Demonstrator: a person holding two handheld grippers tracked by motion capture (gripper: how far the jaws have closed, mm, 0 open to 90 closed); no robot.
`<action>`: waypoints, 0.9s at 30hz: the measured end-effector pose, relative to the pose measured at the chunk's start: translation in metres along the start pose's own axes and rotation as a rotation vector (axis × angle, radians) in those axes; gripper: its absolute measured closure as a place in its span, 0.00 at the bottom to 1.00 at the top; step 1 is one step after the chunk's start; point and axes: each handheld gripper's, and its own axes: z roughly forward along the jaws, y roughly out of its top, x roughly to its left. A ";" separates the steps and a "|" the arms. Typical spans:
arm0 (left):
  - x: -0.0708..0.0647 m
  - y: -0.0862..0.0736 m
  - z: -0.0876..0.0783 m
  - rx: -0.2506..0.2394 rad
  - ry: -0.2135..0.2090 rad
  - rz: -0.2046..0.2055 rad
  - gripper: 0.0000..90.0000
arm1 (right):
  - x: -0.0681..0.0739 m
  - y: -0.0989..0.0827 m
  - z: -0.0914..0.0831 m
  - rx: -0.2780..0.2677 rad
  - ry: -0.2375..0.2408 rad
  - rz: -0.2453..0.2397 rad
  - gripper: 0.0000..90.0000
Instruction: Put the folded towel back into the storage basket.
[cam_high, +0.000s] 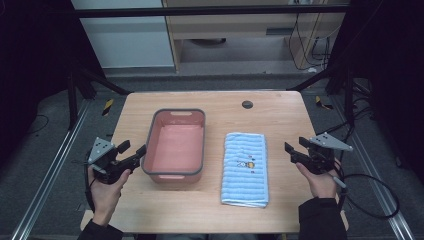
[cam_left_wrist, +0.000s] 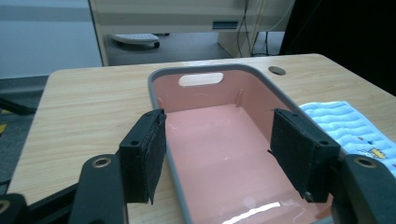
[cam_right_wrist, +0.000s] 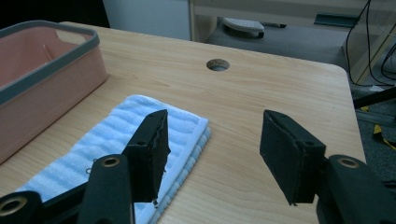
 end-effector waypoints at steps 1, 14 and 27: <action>-0.002 0.001 0.001 -0.002 -0.001 0.006 0.40 | 0.000 0.002 0.001 -0.003 -0.001 -0.010 0.47; -0.031 0.004 0.016 -0.006 -0.054 0.028 0.42 | 0.002 0.013 0.007 -0.008 0.008 -0.012 0.47; -0.068 0.006 0.033 -0.008 -0.114 0.065 0.44 | -0.002 0.028 0.008 -0.039 0.002 -0.004 0.51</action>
